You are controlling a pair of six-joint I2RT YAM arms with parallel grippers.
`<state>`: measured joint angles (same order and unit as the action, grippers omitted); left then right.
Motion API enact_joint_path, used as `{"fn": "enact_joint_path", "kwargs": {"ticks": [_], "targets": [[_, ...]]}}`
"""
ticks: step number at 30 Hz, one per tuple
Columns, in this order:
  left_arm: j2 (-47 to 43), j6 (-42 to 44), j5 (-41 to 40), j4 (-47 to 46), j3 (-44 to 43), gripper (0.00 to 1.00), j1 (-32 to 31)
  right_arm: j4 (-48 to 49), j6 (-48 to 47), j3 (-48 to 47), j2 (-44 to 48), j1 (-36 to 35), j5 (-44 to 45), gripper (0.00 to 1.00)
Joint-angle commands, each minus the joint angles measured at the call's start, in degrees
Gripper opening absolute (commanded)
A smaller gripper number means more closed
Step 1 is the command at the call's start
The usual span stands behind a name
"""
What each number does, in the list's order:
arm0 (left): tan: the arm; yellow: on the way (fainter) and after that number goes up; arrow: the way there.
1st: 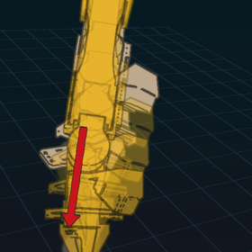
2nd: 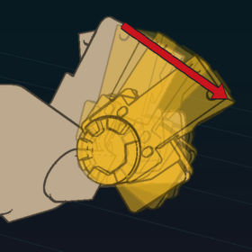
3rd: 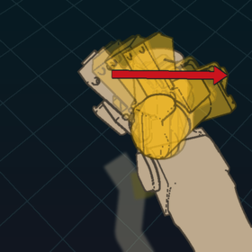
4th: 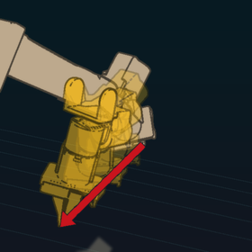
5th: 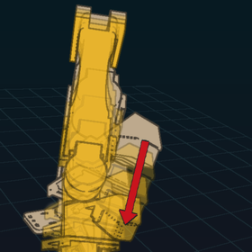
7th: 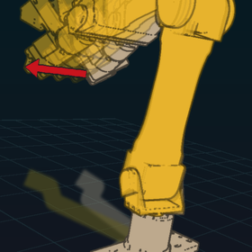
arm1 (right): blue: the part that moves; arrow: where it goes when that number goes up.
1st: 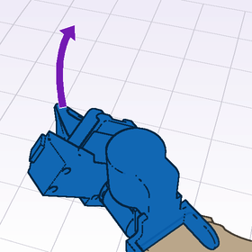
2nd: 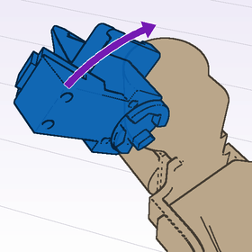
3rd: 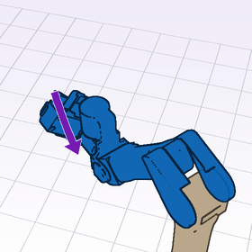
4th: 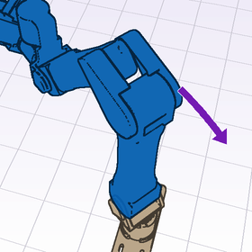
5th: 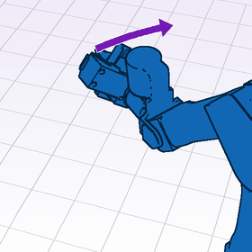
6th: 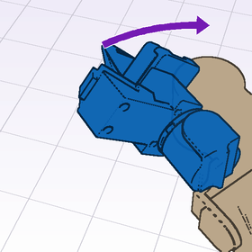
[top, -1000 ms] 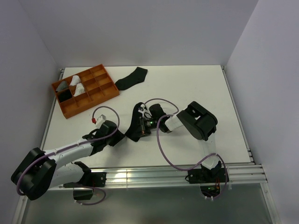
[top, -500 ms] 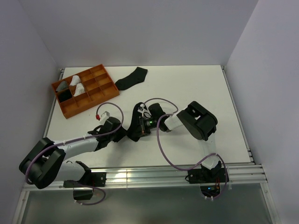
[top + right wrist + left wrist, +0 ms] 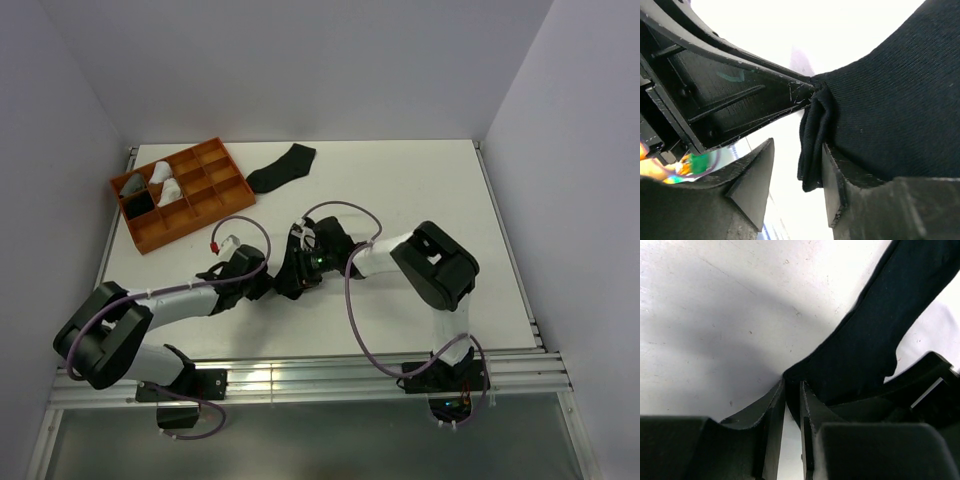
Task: Roll the socks
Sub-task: Roll the sock at the center of the board.
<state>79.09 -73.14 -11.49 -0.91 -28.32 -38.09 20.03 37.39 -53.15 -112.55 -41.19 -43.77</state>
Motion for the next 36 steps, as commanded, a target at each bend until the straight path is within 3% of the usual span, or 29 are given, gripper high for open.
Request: {"fn": "enact_joint_path", "kwargs": {"ticks": [1,9,12,15,16,18,19,23,27,30,36], "targets": [[3.00,0.81,-1.43,11.19,0.37,0.24,-0.41,-8.77,-7.93,-1.87,4.88,-1.96,10.77,0.50],[2.74,0.81,-1.35,12.95,-1.13,0.23,-0.50,-14.75,-15.85,0.15,9.98,-8.54,29.60,0.50],[2.74,0.90,-1.26,13.04,-1.48,0.23,-0.50,-15.81,-17.17,0.41,9.90,-10.57,35.76,0.43],[2.65,0.81,-1.17,13.30,-1.83,0.24,-0.50,-15.55,-17.17,0.50,8.94,-11.37,37.53,0.27],[2.47,0.81,-1.26,13.30,-1.83,0.23,-0.50,-15.46,-17.00,0.41,8.67,-11.37,37.44,0.16],[1.51,0.72,-1.43,13.30,-1.57,0.24,-0.50,-15.02,-16.38,0.15,7.88,-11.19,33.87,0.02],[0.90,0.72,-1.52,13.30,-1.39,0.25,-0.41,-14.85,-15.95,-0.03,7.79,-10.67,32.27,0.00],[-5.60,0.81,-2.66,12.77,-0.08,0.37,-0.41,-12.39,-12.09,0.06,7.61,-8.39,22.08,0.00],[-12.45,-0.50,-2.67,11.81,2.99,0.59,-0.41,-7.29,-5.94,1.02,7.44,-4.87,12.67,0.00],[-16.33,-1.29,-1.62,10.23,5.37,0.69,-0.50,-3.79,-1.01,1.20,6.21,-2.42,7.22,0.00],[-17.04,-2.62,0.15,7.33,8.19,0.68,-0.41,4.13,8.83,1.90,1.46,0.23,0.09,0.00]]}}
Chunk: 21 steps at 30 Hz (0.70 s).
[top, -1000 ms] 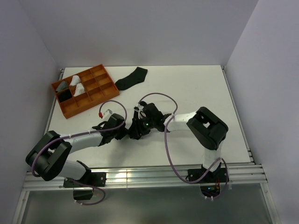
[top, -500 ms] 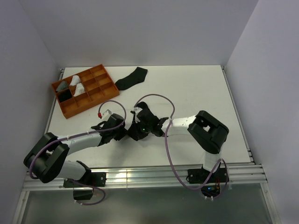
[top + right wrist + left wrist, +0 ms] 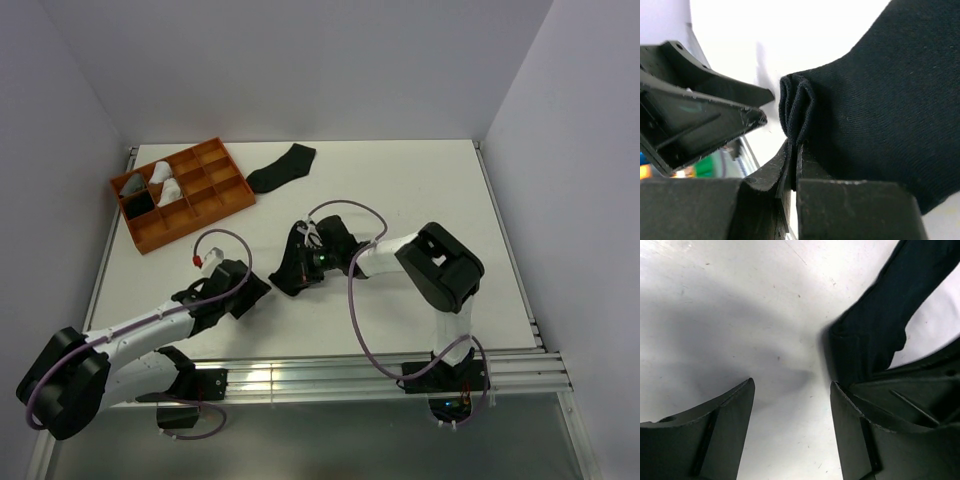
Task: Roll the socks
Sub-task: Roll the sock at the center of the board.
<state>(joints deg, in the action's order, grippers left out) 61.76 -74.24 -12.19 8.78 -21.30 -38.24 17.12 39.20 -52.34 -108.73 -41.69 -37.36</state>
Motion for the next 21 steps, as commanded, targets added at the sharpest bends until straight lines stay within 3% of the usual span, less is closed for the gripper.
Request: {"fn": "enact_joint_path", "kwargs": {"ticks": [1,10,21], "targets": [[1.34,-1.70,1.28,-2.71,1.26,0.67,-0.26,8.09,8.25,1.36,-2.98,1.00,-6.84,0.00],[9.51,-3.90,2.96,-7.19,1.00,0.58,-0.26,16.88,16.60,3.64,-7.64,1.96,-10.89,0.00],[15.93,-4.86,2.61,-5.79,-0.41,0.36,-0.26,17.69,17.05,3.56,-8.78,2.84,-11.15,0.00]]}}
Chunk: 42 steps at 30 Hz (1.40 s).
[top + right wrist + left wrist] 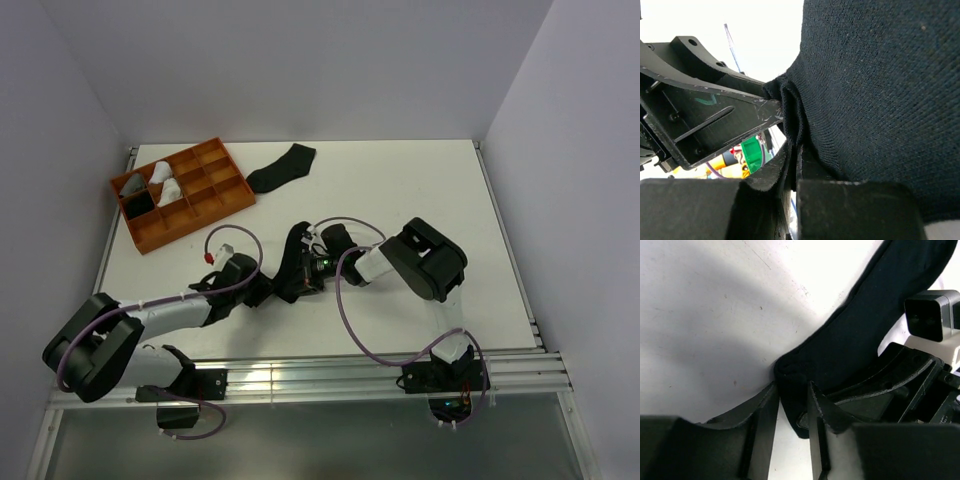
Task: Roll the socks
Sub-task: Roll the sock at the center of the board.
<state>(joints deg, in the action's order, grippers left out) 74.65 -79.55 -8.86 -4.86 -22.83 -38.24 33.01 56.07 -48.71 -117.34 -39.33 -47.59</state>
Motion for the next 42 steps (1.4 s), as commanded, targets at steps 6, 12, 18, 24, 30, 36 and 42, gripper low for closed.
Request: {"fn": "enact_joint_path", "kwargs": {"ticks": [6,12,18,24,30,36,42], "targets": [[5.50,1.32,-1.68,11.80,-1.42,0.22,-0.34,-4.18,-5.69,-1.65,1.76,0.31,0.57,0.02],[7.96,3.61,-2.12,16.98,-6.52,0.04,-0.26,-16.91,-18.24,-3.85,8.96,-0.74,8.89,0.36],[10.51,6.42,-1.33,22.44,-12.23,0.04,-0.34,-27.65,-30.04,-3.94,19.23,-4.52,23.93,0.51],[11.65,7.92,-0.98,26.39,-16.01,0.04,-0.35,-27.04,-34.97,-1.39,23.73,-9.53,35.80,0.52],[12.53,9.23,-1.16,29.20,-19.53,0.04,-0.26,-24.76,-36.47,0.10,23.56,-13.92,43.46,0.49],[12.54,9.15,-0.89,28.95,-19.80,0.04,-0.26,-22.38,-35.34,0.46,20.84,-14.46,43.03,0.36],[12.45,8.80,-0.63,28.42,-19.45,0.04,-0.26,-20.80,-34.02,0.63,18.99,-14.46,40.92,0.33]]}}
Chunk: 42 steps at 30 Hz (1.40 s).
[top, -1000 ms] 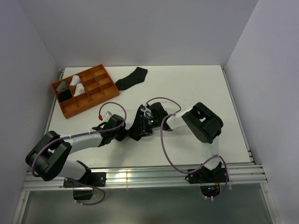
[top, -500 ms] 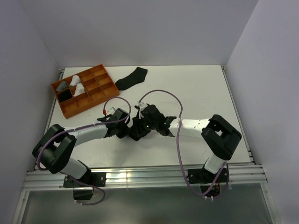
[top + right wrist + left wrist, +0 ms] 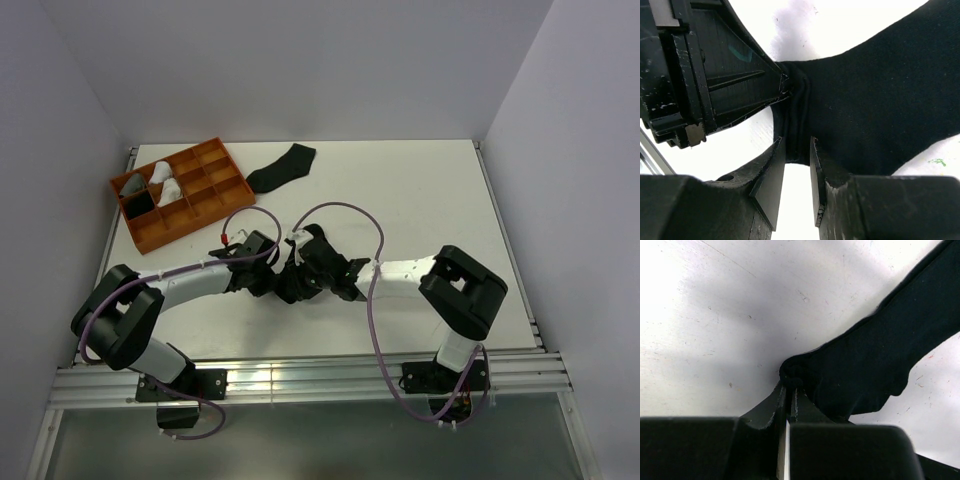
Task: Roll the socks
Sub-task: Roll the sock at the center of the board.
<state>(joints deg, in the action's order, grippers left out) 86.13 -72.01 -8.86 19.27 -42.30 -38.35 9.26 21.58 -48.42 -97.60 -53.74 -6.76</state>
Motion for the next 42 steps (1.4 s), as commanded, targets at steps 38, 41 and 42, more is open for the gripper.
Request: {"fn": "enact_joint_path", "kwargs": {"ticks": [38,41,42], "targets": [[-6.74,-2.96,-3.00,1.83,3.27,0.30,-0.15,0.50,5.83,-0.89,-6.28,2.84,-4.74,0.00],[-10.70,-4.28,-3.71,-0.19,6.09,0.42,-0.15,1.90,8.72,-0.18,-7.07,5.21,-10.18,0.00],[-11.67,-4.80,-3.79,-0.98,7.57,0.45,-0.24,2.51,9.70,-0.01,-7.51,5.92,-12.20,0.00]]}}
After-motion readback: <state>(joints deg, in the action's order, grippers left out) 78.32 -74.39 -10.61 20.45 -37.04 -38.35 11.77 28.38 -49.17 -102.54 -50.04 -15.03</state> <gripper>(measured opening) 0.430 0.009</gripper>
